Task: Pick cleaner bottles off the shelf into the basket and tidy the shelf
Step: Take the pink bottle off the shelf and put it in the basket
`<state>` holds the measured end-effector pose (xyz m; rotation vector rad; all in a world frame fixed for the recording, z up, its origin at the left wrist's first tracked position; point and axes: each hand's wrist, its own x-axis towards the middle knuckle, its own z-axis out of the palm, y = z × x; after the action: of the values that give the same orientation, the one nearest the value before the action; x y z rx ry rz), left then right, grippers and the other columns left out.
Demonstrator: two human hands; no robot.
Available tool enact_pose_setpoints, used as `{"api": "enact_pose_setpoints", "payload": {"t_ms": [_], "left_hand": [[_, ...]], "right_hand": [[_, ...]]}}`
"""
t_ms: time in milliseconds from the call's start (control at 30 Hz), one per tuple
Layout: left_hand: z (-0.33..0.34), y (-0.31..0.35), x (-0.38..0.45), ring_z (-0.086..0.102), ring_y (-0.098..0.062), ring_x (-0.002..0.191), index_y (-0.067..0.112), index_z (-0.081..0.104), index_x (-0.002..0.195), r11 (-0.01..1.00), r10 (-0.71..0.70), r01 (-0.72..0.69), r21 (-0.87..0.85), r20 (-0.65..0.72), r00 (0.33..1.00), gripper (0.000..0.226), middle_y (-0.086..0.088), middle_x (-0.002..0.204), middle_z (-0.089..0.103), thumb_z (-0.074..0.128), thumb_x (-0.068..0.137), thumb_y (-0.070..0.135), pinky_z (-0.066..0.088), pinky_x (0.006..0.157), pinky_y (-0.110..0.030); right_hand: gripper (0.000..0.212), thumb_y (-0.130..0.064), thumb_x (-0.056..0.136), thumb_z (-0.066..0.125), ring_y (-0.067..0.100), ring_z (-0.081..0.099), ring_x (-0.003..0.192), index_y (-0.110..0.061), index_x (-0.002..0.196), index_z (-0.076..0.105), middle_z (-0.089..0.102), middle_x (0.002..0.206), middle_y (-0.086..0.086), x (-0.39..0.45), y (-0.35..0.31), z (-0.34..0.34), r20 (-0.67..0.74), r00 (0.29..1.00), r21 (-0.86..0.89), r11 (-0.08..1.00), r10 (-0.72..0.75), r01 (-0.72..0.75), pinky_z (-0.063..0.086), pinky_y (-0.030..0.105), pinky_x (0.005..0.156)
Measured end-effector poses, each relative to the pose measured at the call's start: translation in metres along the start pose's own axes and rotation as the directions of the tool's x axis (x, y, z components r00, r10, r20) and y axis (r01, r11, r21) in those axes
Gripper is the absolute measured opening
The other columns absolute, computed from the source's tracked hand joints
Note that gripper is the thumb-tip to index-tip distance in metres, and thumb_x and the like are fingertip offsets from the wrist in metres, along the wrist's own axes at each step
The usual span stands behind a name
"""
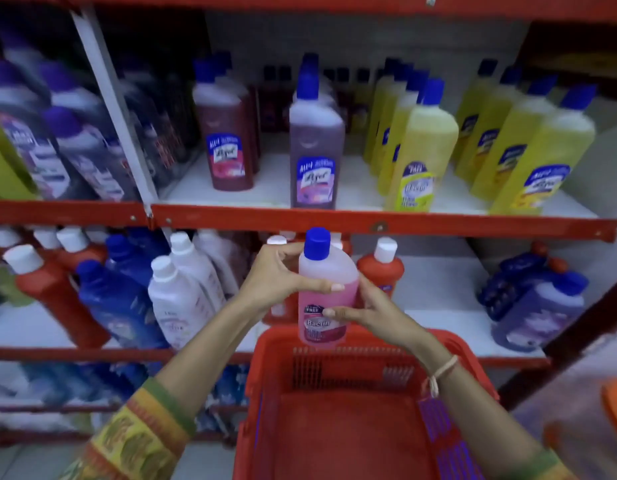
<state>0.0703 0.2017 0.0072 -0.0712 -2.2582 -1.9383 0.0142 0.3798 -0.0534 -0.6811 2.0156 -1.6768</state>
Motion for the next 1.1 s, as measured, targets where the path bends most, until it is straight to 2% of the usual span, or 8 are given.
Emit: {"api": "enact_pose_setpoints", "payload": {"t_ms": [67,300,467,633,733,833,1000,1100], "left_hand": [[0.005,-0.029,-0.004,0.068,-0.017,0.082,0.012,0.074,0.095,0.998,-0.065,0.065,-0.013,0.014,0.998,0.056,-0.009,0.092,0.076,0.092,0.042,0.013,0.057,0.082,-0.041],[0.034,-0.136,-0.029,0.066,-0.007,0.075,0.018,0.074,0.091,0.963,-0.27,0.27,0.009,0.026,0.963,0.059,0.009,0.079,0.076,0.094,0.035,0.011,0.055,0.069,-0.025],[0.057,-0.203,-0.049,0.064,-0.013,0.079,0.019,0.073,0.092,0.918,-0.396,0.397,0.009,-0.041,0.917,0.075,-0.01,0.092,0.074,0.089,0.019,0.027,0.057,0.076,-0.037],[0.072,-0.243,-0.068,0.062,-0.009,0.078,0.012,0.072,0.098,0.869,-0.493,0.495,0.024,-0.059,0.868,0.079,-0.008,0.091,0.073,0.087,0.021,0.025,0.056,0.075,-0.032],[0.077,-0.261,-0.078,0.061,0.004,0.072,0.009,0.07,0.099,0.853,-0.521,0.522,-0.01,-0.048,0.852,0.081,0.007,0.081,0.074,0.084,0.02,0.026,0.053,0.068,-0.02],[0.079,-0.271,-0.082,0.059,0.014,0.069,0.0,0.068,0.101,0.854,-0.519,0.519,0.024,-0.027,0.855,0.078,0.03,0.068,0.069,0.086,0.025,0.012,0.05,0.066,-0.011],[0.074,-0.266,-0.079,0.059,0.014,0.069,-0.008,0.063,0.107,0.854,-0.515,0.516,0.066,-0.026,0.857,0.07,-0.01,0.099,0.065,0.081,0.042,-0.023,0.048,0.064,-0.007],[0.068,-0.265,-0.076,0.059,-0.011,0.084,-0.005,0.066,0.105,0.843,-0.514,0.513,0.162,-0.037,0.857,0.066,-0.01,0.097,0.066,0.084,0.043,-0.019,0.047,0.065,-0.006]], "right_hand": [[0.074,-0.004,0.075,0.077,0.023,0.058,0.123,-0.017,0.139,0.041,0.06,0.134,0.01,-0.005,0.027,0.002,-0.016,0.999,-0.034,0.999,0.038,-0.039,0.051,0.04,0.1],[0.062,-0.021,0.059,0.088,0.022,0.066,0.104,-0.017,0.116,0.064,0.071,0.115,0.007,-0.023,0.118,0.014,-0.137,0.977,-0.241,0.951,0.165,-0.195,0.052,0.045,0.096],[0.053,-0.019,0.063,0.087,0.015,0.063,0.096,-0.008,0.111,0.066,0.07,0.104,0.002,-0.036,0.173,0.033,-0.23,0.941,-0.35,0.881,0.248,-0.318,0.052,0.036,0.089],[0.058,-0.021,0.062,0.083,0.032,0.067,0.104,-0.007,0.115,0.064,0.072,0.112,0.016,-0.045,0.209,0.051,-0.269,0.887,-0.348,0.821,0.375,-0.452,0.05,0.04,0.089],[0.067,-0.03,0.054,0.081,0.031,0.067,0.104,-0.011,0.117,0.064,0.072,0.113,0.015,-0.047,0.218,0.058,-0.284,0.863,-0.347,0.795,0.418,-0.499,0.049,0.037,0.088],[0.06,-0.015,0.061,0.084,0.032,0.067,0.104,-0.009,0.117,0.064,0.071,0.115,0.017,-0.048,0.226,0.062,-0.297,0.848,-0.348,0.777,0.439,-0.524,0.05,0.039,0.089],[0.052,-0.015,0.068,0.08,0.031,0.069,0.101,-0.016,0.117,0.063,0.073,0.112,0.013,-0.044,0.229,0.067,-0.29,0.848,-0.403,0.747,0.444,-0.529,0.052,0.036,0.085],[0.053,-0.015,0.069,0.079,0.031,0.068,0.102,-0.015,0.119,0.062,0.073,0.113,0.014,-0.043,0.226,0.068,-0.274,0.855,-0.425,0.742,0.44,-0.518,0.05,0.034,0.084]]}}
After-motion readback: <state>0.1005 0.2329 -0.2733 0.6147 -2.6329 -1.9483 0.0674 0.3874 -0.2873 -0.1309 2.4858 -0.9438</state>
